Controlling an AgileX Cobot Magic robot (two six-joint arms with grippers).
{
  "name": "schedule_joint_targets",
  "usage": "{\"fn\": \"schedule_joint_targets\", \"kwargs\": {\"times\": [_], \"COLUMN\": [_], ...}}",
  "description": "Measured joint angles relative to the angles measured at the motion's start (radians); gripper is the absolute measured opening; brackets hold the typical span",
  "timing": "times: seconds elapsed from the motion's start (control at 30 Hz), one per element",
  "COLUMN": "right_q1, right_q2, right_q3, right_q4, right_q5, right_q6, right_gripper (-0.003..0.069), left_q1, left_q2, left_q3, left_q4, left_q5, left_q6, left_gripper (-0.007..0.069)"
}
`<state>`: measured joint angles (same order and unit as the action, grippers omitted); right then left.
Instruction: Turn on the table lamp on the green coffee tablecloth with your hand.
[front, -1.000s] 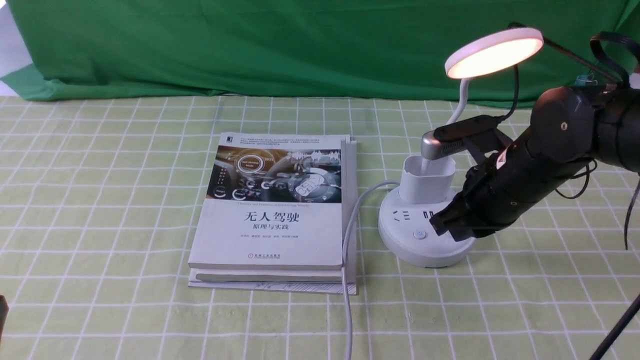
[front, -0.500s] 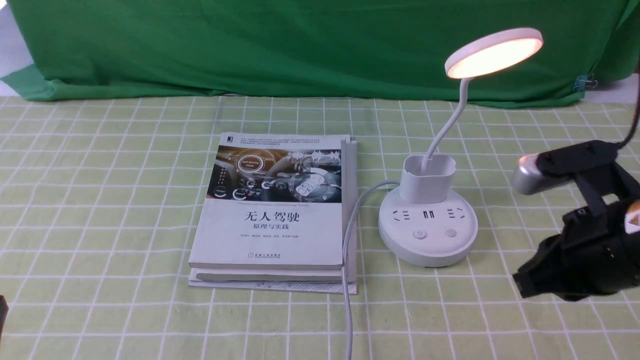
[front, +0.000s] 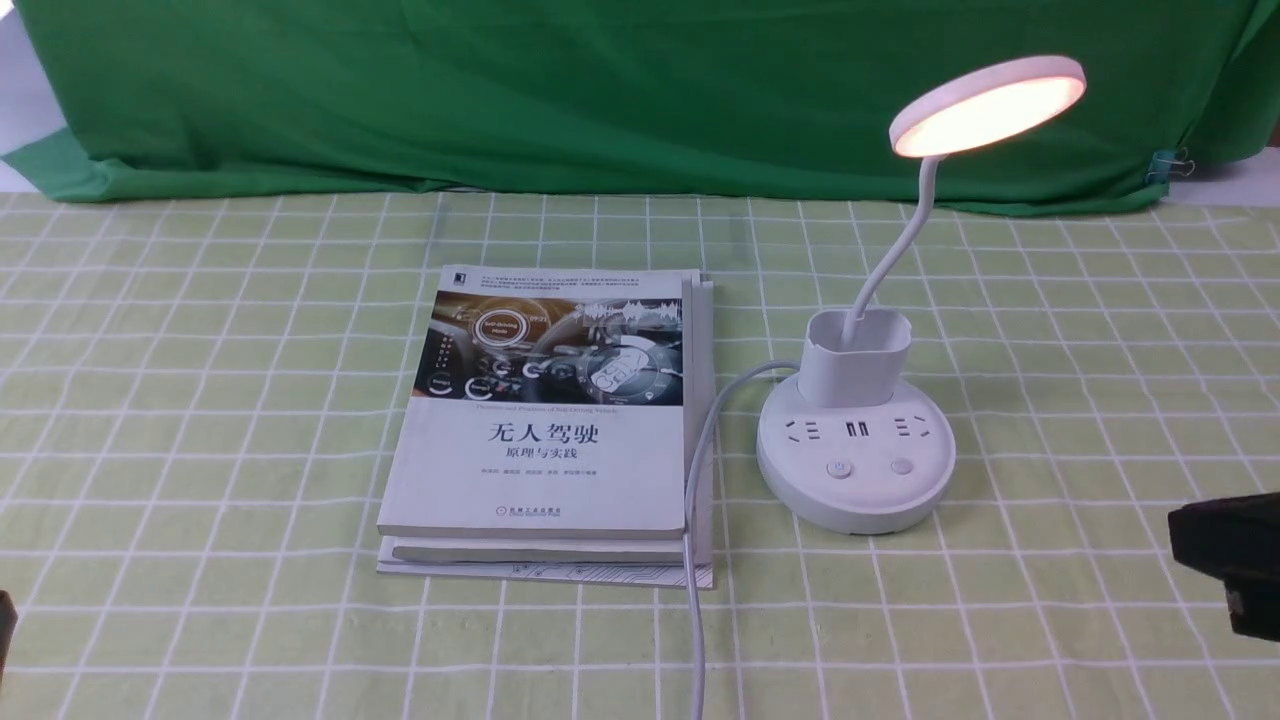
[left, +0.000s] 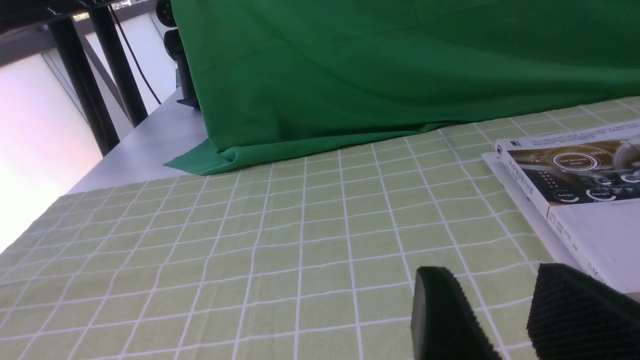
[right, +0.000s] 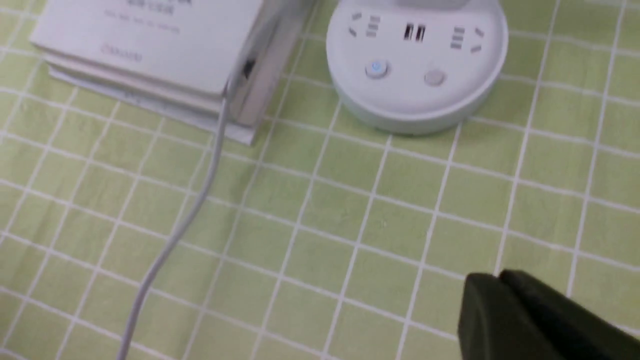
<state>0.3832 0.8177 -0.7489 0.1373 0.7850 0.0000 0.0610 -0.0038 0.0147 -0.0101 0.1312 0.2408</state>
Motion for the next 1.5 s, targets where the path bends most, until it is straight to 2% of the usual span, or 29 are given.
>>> {"fn": "schedule_joint_targets", "kwargs": {"times": [0.13,0.23,0.27,0.37,0.5,0.6,0.73,1.5], "right_q1": [-0.002,-0.038,-0.094,-0.189,-0.282,-0.319,-0.321,-0.325], "right_q2": [-0.052,-0.108,-0.168,-0.32,-0.529,-0.726,-0.808,-0.816], "right_q3": [0.017,0.078,0.164,0.337,0.554,0.722,0.755,0.756], "right_q4": [-0.032,-0.04,-0.019,0.014,0.019,0.019,0.019,0.022], "right_q5": [-0.079,-0.19,-0.3,-0.461,-0.582,-0.598,-0.557,-0.524], "right_q6": [-0.009,-0.076,-0.136,-0.214,-0.238,-0.247,-0.25,-0.252], "right_gripper": [0.0046,0.0028,0.0027,0.0027,0.0027,0.0027,0.0027,0.0045], "left_q1": [0.0,0.0,0.0,0.0,0.0,0.0,0.0,0.0], "left_q2": [0.0,0.0,0.0,0.0,0.0,0.0,0.0,0.0], "left_q3": [0.0,0.0,0.0,0.0,0.0,0.0,0.0,0.0], "left_q4": [0.0,0.0,0.0,0.0,0.0,0.0,0.0,0.0], "left_q5": [0.0,0.0,0.0,0.0,0.0,0.0,0.0,0.0], "left_q6": [0.0,0.0,0.0,0.0,0.0,0.0,0.0,0.0], "left_gripper": [0.0242,0.0242,0.0242,0.0242,0.0242,0.0242,0.0242,0.0242]}}
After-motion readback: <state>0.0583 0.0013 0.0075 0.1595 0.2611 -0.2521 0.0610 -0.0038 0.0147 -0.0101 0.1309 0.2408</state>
